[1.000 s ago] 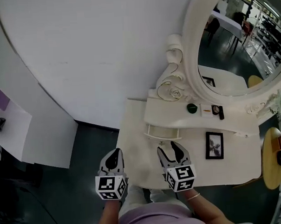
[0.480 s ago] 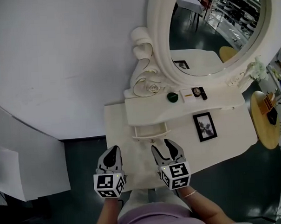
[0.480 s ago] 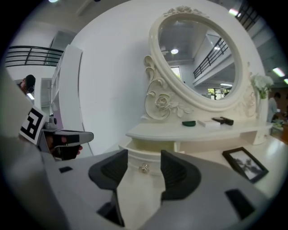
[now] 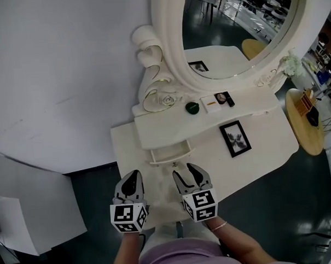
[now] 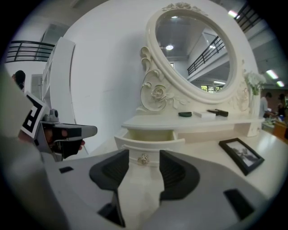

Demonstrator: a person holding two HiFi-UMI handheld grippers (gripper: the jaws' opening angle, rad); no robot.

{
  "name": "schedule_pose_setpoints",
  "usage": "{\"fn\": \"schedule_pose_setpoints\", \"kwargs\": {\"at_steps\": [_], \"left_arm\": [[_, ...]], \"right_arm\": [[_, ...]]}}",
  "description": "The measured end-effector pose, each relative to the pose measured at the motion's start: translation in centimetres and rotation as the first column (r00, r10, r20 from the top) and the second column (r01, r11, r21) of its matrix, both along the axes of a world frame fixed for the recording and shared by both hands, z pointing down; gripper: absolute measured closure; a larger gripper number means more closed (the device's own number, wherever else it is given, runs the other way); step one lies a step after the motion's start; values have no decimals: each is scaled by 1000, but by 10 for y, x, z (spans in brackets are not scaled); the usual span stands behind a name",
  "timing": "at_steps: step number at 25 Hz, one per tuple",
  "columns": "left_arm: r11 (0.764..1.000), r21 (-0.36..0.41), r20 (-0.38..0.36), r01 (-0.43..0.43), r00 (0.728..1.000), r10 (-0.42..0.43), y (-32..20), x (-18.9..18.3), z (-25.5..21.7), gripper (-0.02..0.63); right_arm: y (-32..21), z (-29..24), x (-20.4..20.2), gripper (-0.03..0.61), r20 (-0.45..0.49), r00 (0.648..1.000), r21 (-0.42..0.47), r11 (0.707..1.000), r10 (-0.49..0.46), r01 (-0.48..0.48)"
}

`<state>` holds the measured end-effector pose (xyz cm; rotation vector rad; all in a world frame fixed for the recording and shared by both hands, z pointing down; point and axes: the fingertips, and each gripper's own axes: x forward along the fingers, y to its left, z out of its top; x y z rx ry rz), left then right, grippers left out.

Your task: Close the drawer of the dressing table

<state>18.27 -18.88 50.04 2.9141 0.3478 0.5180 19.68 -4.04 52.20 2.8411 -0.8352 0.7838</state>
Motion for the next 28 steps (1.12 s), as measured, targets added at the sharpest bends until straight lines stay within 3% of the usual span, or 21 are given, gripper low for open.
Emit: {"fn": "schedule_pose_setpoints", "kwargs": {"at_steps": [14,28], "left_arm": [[999,-23,38,-31,999,32,-6,10,18,614],[998,-41,69,-40,997,43,-10,19,33,614]], "right_arm": [[-12,27,11,387,38,999,-59,998,33,-31],[-17,39,18,457,47,998,-100,994,37,-32]]}}
